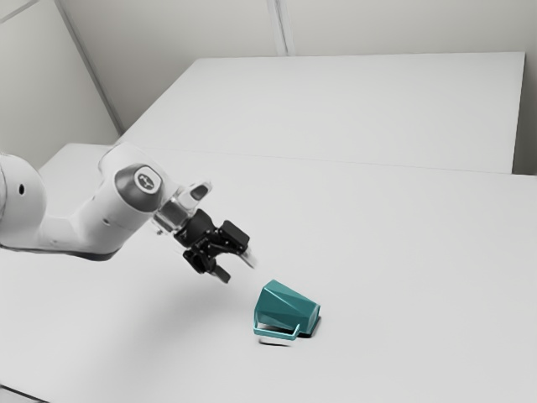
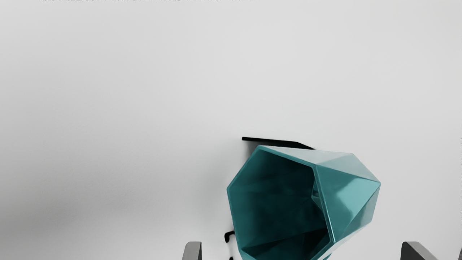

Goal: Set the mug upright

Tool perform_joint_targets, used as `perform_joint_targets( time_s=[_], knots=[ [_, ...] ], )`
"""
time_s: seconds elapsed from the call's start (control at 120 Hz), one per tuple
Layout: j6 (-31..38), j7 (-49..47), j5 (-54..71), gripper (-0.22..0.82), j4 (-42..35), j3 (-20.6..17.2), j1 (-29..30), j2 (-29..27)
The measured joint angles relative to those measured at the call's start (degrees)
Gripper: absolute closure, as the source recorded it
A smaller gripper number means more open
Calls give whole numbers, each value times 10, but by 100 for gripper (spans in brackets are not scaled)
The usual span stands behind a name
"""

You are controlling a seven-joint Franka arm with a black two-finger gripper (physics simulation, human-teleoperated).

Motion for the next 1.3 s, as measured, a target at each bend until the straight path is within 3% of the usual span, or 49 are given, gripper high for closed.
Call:
perform_joint_targets(
  time_s=[0.4,0.808,0.958,1.033,1.15,1.3],
  knots=[
    [52,41,-118,0,5,-39,3,78],
    [42,98,-173,1,9,-73,2,84],
    [31,113,-176,39,12,-80,2,79],
    [24,120,-177,53,16,-81,1,73],
    [13,128,-176,66,22,-85,4,58],
    [4,136,-176,73,22,-93,6,52]
  ],
)
